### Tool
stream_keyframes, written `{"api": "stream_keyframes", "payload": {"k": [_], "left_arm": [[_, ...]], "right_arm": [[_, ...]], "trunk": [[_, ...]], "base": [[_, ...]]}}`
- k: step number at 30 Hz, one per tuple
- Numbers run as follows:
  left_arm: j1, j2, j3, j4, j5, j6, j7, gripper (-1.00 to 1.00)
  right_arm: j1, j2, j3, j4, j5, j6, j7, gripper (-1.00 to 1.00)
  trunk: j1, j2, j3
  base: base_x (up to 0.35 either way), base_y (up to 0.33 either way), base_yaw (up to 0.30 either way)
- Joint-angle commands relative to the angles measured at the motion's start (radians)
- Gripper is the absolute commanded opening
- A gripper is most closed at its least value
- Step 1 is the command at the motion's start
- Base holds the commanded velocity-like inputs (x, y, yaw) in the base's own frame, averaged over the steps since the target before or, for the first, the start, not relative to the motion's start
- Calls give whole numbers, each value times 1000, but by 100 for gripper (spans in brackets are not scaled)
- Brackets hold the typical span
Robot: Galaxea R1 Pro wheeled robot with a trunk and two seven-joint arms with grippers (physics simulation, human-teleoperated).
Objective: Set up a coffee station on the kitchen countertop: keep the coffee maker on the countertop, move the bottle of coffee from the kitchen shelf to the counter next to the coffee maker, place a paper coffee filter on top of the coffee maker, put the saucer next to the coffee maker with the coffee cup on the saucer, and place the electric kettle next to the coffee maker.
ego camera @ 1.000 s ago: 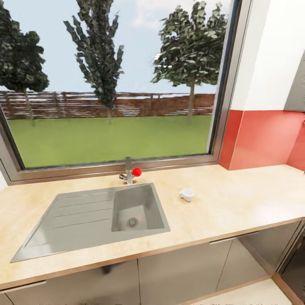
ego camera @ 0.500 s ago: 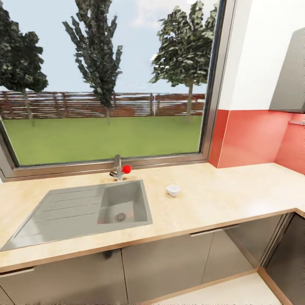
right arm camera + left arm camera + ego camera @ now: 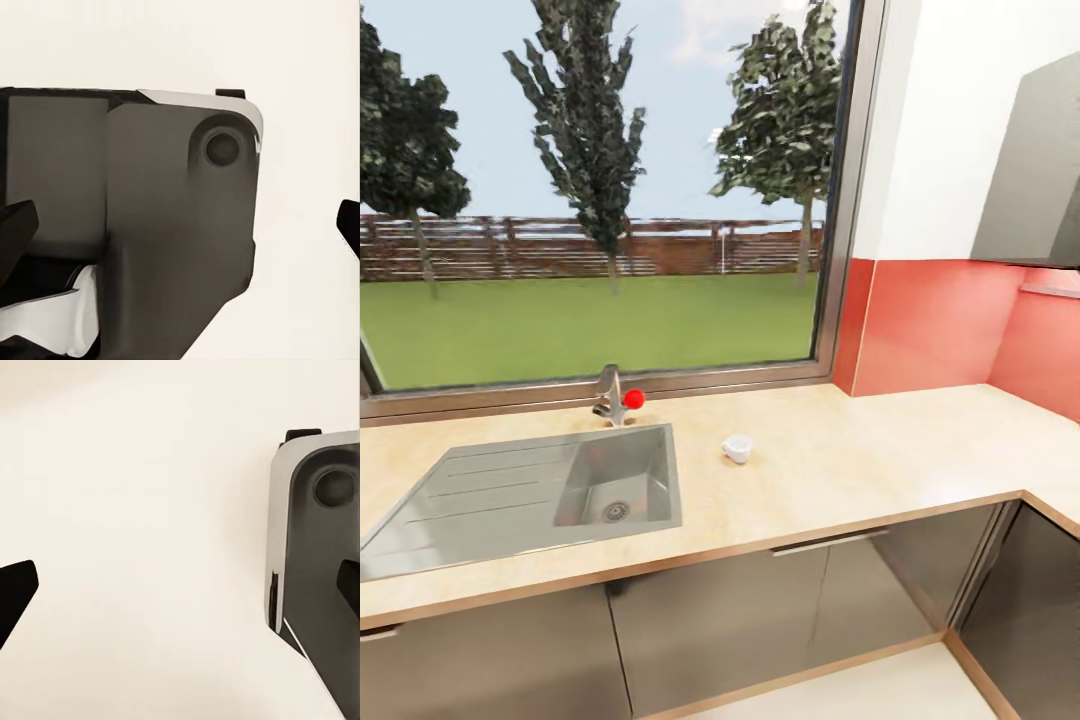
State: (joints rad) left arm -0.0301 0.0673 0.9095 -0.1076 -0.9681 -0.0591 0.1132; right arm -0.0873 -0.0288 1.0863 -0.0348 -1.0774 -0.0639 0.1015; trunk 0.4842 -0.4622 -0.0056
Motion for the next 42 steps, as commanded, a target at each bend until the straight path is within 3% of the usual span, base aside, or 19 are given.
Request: {"api": "stream_keyframes", "payload": {"k": [1,25,42], "left_arm": [[-1,0,8,2,-11,-4,5,100],[-1,0,9,1,-10,-5,5,100],[-1,0,10,1,-8,-12,5,100]], "right_arm": [[0,0,8,0,-11,-2,4,100],[0,-1,6,-1,-12,-2,3,100],[0,-2,6,1,-13,-2,2,100]], "trunk": [[0,-1,-1],[0,-1,-1],[0,-1,-1]], "base": [[0,-272,0],[0,-273,2],[0,-273,216]]}}
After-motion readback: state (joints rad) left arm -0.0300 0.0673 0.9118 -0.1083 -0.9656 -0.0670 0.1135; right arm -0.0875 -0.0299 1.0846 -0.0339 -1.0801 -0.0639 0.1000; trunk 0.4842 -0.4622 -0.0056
